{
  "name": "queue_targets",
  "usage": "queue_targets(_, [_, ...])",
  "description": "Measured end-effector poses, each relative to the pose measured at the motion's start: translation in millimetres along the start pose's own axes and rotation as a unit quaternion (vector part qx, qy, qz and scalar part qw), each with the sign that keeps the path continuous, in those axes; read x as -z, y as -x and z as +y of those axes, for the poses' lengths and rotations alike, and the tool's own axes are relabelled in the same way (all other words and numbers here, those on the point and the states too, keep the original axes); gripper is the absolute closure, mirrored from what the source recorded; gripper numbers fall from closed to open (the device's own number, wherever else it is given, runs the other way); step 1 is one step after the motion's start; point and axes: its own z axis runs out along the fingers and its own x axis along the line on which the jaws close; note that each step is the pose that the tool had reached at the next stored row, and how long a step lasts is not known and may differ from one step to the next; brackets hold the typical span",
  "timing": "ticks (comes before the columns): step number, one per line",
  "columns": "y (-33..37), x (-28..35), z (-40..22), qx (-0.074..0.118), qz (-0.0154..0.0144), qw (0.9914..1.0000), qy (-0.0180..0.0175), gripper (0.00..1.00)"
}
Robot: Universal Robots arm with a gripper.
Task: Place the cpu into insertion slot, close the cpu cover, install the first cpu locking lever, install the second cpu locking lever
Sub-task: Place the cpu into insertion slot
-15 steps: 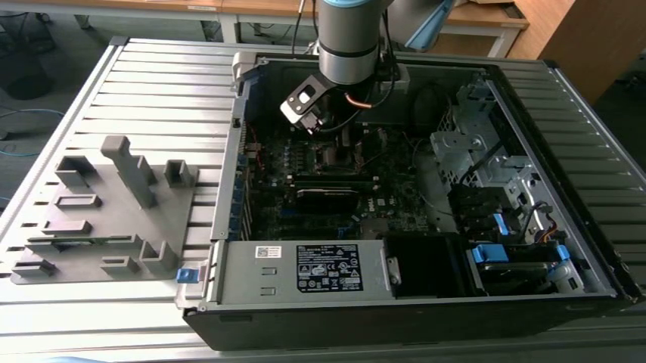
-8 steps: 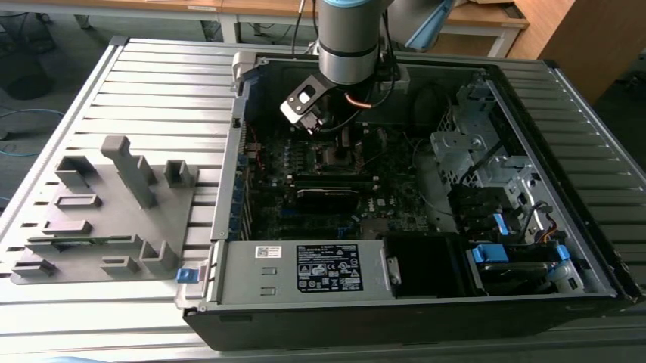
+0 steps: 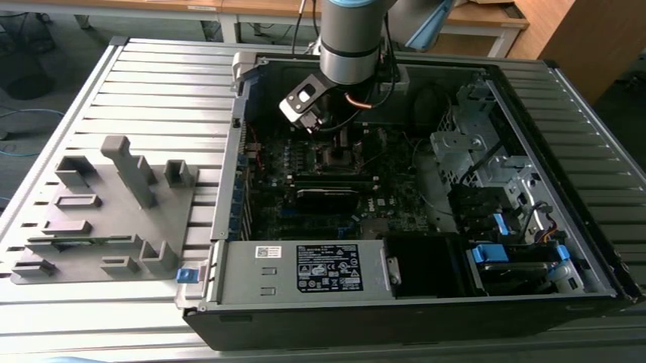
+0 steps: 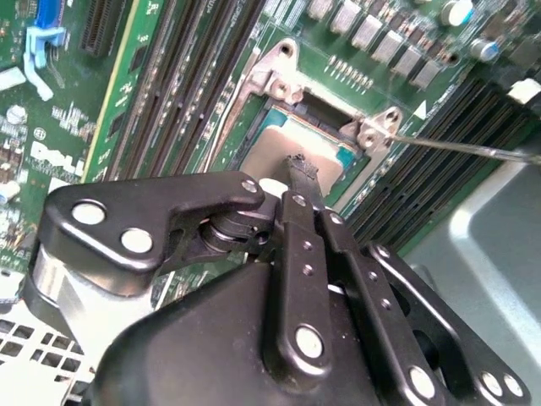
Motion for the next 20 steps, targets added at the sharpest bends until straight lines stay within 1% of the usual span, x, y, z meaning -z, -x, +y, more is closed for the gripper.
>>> queue_targets(4, [0.0, -0.1, 0.2, 0.0, 0.0001, 1.0, -0.0008, 0.89])
queue_targets(9, [0.0, -0.3, 1.6, 0.0, 0.0, 1.0, -0.0008, 0.89])
queue_targets(14, [0.0, -2.3, 1.6, 0.0, 0.0001, 1.0, -0.0008, 0.89])
queue_targets(20, [0.0, -2.5, 2.0, 0.0, 0.0001, 1.0, -0.0008, 0.89])
